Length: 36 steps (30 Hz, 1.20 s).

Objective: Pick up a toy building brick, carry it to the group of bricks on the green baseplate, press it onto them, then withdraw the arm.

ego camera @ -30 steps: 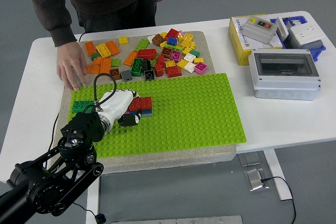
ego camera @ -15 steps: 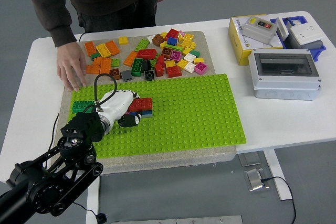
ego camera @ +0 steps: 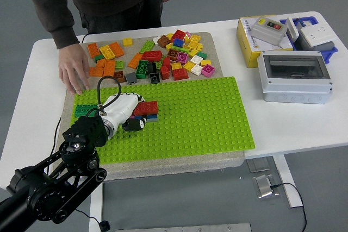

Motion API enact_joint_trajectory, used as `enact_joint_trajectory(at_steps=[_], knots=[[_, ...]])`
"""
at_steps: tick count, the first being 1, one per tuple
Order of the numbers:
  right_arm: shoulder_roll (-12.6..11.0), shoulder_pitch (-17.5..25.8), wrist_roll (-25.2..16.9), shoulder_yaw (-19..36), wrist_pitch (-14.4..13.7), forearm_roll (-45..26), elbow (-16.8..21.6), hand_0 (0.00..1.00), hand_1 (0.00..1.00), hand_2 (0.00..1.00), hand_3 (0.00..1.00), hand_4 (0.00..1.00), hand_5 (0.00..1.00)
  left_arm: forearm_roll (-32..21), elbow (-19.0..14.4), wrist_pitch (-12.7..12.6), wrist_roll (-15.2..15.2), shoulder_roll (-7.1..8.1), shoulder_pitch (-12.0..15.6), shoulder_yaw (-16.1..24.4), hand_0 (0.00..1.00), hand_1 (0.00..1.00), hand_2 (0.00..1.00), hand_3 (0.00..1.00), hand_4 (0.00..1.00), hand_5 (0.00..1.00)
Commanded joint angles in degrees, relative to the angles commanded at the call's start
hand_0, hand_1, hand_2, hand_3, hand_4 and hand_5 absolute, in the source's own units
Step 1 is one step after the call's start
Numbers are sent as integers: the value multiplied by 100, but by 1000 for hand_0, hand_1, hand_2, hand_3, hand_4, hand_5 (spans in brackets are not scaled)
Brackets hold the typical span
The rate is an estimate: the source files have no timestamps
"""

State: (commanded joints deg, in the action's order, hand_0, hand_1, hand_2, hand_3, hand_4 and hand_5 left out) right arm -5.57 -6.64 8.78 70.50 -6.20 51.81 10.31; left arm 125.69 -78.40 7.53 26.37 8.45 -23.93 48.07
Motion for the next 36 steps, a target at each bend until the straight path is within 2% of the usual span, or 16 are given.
enact_joint_trajectory(at_steps=[36], knots=[[3, 16, 5, 31, 3, 14, 0, 631, 625, 620, 617, 452, 734, -77, -73, 58, -64, 24, 0, 29, 949, 945, 923, 684, 475, 337]])
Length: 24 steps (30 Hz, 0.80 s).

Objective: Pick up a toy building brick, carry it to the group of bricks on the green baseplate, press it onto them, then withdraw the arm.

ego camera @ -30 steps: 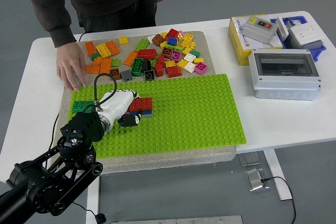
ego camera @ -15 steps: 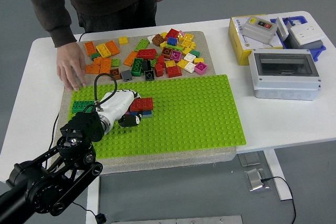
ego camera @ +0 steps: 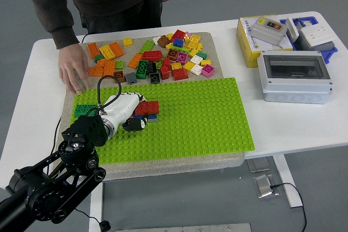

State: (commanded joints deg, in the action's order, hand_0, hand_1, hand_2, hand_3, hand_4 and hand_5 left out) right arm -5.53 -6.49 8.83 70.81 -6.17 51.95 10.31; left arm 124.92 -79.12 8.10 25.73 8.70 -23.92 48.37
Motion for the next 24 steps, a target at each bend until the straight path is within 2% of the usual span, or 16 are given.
enact_joint_trajectory(at_steps=[24], knots=[[0, 2, -5, 16, 1, 0, 0, 632, 625, 620, 618, 450, 730, 25, -16, 170, -1, 12, -3, 82, 951, 950, 929, 699, 484, 339]])
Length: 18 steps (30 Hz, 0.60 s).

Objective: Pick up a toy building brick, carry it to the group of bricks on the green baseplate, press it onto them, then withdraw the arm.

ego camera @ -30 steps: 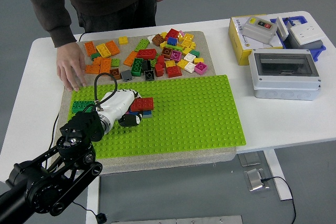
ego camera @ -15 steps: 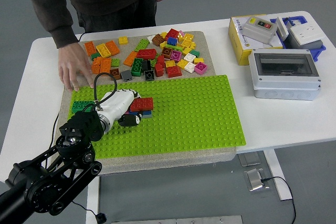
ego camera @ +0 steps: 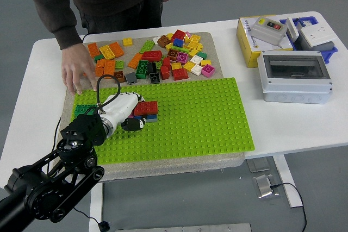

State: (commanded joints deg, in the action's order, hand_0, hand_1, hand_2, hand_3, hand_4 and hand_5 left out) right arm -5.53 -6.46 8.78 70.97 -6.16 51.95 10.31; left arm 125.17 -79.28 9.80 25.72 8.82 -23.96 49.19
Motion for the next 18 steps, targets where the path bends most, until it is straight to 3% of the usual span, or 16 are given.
enact_joint_trajectory(at_steps=[17, 18], knots=[[1, 1, -7, 1, -11, -8, 0, 632, 625, 620, 618, 450, 729, -9, 16, 134, -12, 12, -6, 57, 953, 953, 935, 718, 498, 343], [1, 1, -7, 0, -12, -10, 0, 632, 625, 620, 618, 450, 728, -7, 14, 147, -12, 14, -6, 64, 956, 957, 943, 760, 524, 349]])
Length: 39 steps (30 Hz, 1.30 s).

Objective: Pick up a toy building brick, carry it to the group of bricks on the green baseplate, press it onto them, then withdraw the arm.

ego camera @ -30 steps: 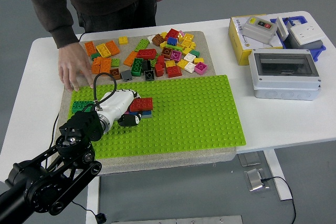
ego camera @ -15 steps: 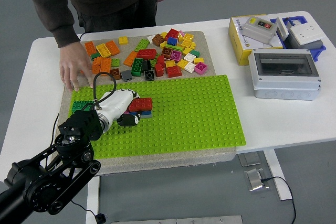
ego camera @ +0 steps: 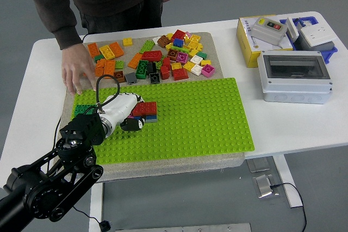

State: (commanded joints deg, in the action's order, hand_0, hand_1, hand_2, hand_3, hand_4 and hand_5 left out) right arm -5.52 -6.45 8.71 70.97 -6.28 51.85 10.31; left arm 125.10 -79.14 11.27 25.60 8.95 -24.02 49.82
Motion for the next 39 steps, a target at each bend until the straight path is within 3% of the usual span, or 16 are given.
enact_joint_trajectory(at_steps=[39], knots=[[3, 4, 16, 20, -3, 19, 0, 632, 626, 620, 618, 450, 726, -3, -57, 153, -1, 21, -25, 27, 963, 970, 960, 782, 573, 353]])
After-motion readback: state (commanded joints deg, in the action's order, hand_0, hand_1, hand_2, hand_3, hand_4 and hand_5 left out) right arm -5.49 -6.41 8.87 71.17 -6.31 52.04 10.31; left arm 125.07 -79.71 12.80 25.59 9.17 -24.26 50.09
